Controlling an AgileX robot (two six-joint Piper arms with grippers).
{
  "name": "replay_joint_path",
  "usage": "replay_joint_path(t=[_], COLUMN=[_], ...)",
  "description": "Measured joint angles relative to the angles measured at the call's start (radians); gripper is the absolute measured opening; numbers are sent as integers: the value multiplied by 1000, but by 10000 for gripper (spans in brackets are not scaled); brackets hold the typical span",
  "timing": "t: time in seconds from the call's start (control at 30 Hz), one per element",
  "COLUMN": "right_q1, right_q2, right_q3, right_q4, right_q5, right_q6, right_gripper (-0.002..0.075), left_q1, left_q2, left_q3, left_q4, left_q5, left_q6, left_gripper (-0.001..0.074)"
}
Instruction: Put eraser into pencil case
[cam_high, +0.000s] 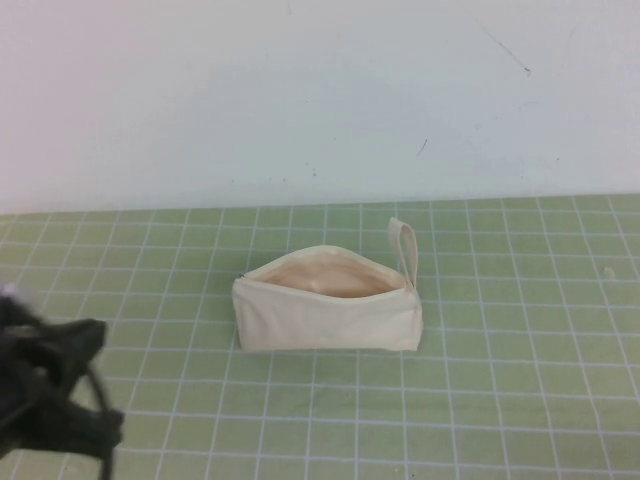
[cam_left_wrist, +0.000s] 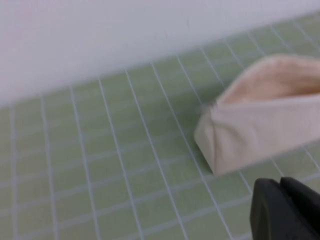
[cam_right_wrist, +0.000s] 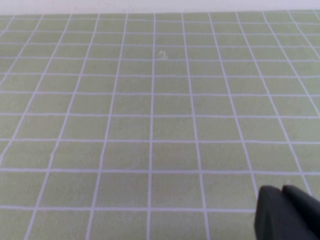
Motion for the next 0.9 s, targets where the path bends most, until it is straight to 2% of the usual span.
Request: replay_joint_path(t=[0.2,0.57,0.73,0.9], right_q1=[0,0,0,0], right_q2=[0,0,0,0], right_q3=[0,0,0,0], right_q4=[0,0,0,0], right_q5=[0,0,0,0], right_q6=[0,0,0,0], right_gripper=[-1,-1,-1,-1], left_q1=[141,373,410,410], left_q2=[-241,-683,-776,-778], left_q3=[154,537,564,562], left_q4=[-188,-244,-285,-294], left_q5=[-112,-88,37,52], left_q6=[294,326,326,326], left_gripper=[-1,-1,-1,-1])
